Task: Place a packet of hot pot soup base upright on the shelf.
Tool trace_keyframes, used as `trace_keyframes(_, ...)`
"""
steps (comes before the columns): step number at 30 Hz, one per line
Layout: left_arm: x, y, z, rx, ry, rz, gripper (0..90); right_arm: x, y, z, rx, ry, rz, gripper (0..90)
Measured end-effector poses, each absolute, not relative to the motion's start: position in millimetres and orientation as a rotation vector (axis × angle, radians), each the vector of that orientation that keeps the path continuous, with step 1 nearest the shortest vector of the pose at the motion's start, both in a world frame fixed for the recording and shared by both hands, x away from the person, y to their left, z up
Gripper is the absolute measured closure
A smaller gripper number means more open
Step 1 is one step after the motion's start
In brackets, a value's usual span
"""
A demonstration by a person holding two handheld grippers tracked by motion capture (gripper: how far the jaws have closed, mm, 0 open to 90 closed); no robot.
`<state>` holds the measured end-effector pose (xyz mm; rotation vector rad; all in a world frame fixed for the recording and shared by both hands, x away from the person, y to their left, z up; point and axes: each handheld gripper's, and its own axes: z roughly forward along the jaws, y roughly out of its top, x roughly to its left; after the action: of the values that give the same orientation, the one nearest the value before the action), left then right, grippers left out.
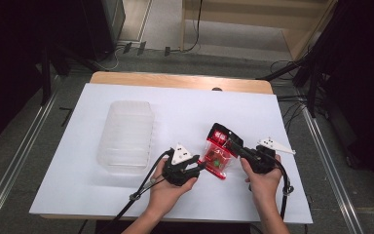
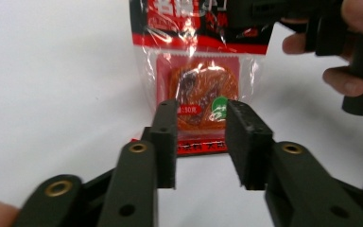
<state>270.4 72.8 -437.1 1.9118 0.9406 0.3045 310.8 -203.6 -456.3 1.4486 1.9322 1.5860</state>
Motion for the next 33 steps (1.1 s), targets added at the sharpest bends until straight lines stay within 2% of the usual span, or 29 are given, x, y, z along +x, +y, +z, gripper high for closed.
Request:
trace_keyframes(1,267,77,-434,1.896,0.951,0.336,57.9,310,-203,-454,1.441,1.934,1.585,90.0)
trace_keyframes(6,260,101,-424,1.830,0.992,0.385,39.4,307,-201,-448,1.360,1.939,1.588,90.0)
trace_keyframes(10,257,120,-414,1.798,0.994,0.416,29.8,306,-199,-445,1.303,1.947,1.576,90.0)
trace_keyframes(17,251,149,-402,1.723,1.024,0.464,19.4,308,-194,-438,1.200,1.957,1.548,90.0)
trace_keyframes(23,252,173,-394,1.675,1.057,0.491,13.9,308,-193,-433,1.208,1.925,1.534,90.0)
trace_keyframes(29,256,197,-389,1.622,1.093,0.506,12.7,311,-190,-426,1.202,1.917,1.520,90.0)
trace_keyframes(33,256,217,-388,1.594,1.084,0.489,7.1,315,-189,-419,1.188,1.916,1.516,90.0)
